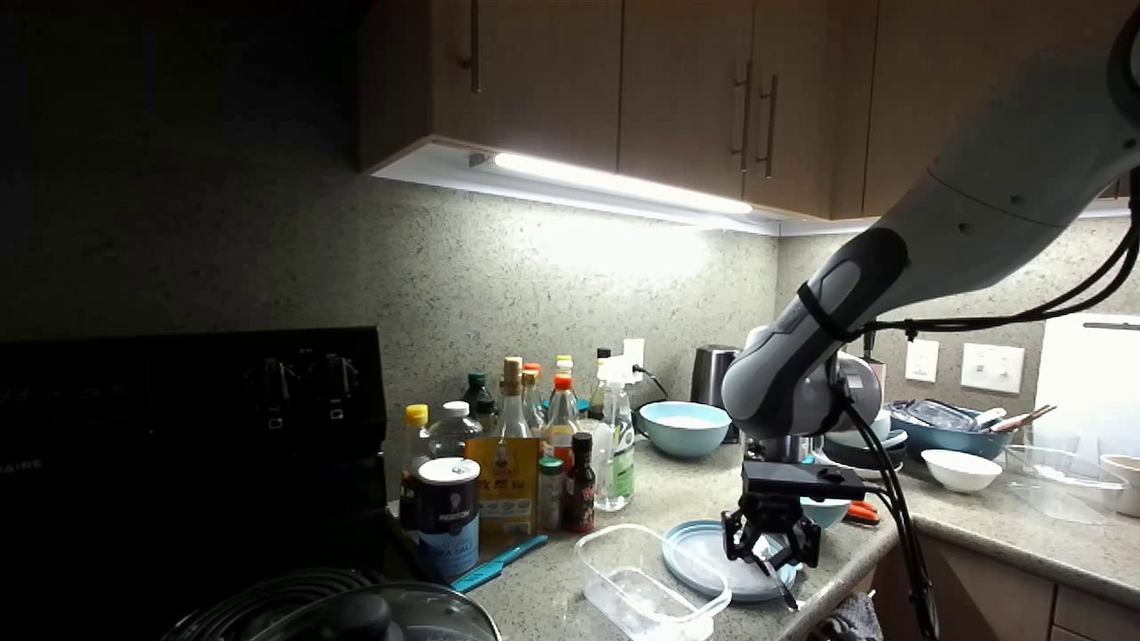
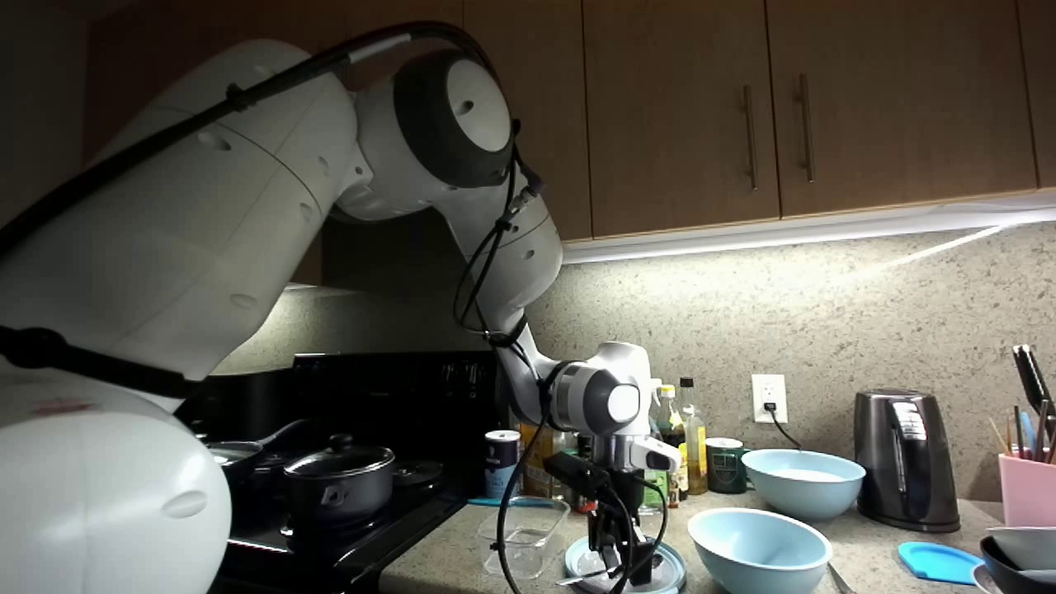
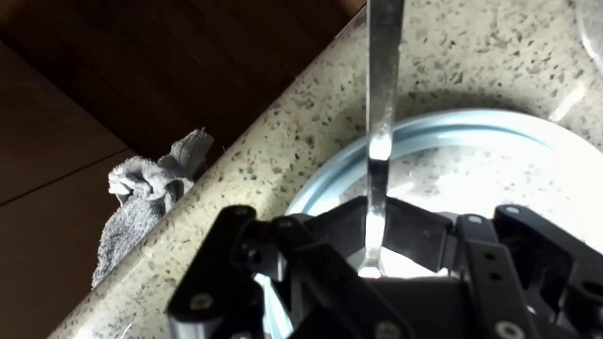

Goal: Pick the spoon and put it in the bowl

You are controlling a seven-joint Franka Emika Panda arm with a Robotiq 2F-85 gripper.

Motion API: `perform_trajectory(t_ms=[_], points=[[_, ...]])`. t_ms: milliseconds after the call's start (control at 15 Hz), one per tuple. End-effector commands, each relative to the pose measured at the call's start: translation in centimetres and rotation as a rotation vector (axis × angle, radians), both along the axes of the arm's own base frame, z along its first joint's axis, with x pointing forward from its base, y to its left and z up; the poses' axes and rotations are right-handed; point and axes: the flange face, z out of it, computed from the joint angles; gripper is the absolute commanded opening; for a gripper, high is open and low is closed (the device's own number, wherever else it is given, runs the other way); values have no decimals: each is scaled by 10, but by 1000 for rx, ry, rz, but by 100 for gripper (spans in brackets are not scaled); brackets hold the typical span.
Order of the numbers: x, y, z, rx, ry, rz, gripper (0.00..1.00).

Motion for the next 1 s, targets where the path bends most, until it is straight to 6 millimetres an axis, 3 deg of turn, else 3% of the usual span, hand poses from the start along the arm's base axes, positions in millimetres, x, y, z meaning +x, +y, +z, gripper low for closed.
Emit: perform_trajectory(t_ms=[0, 400, 467, 533, 933], points=[[-4, 7, 33, -59, -56, 13, 0], [3, 11, 75, -105, -92, -11, 0], [0, 11, 74, -94, -78, -7, 0], [11, 11, 68, -91, -95, 14, 0], [15, 3, 70, -69, -74, 11, 0]])
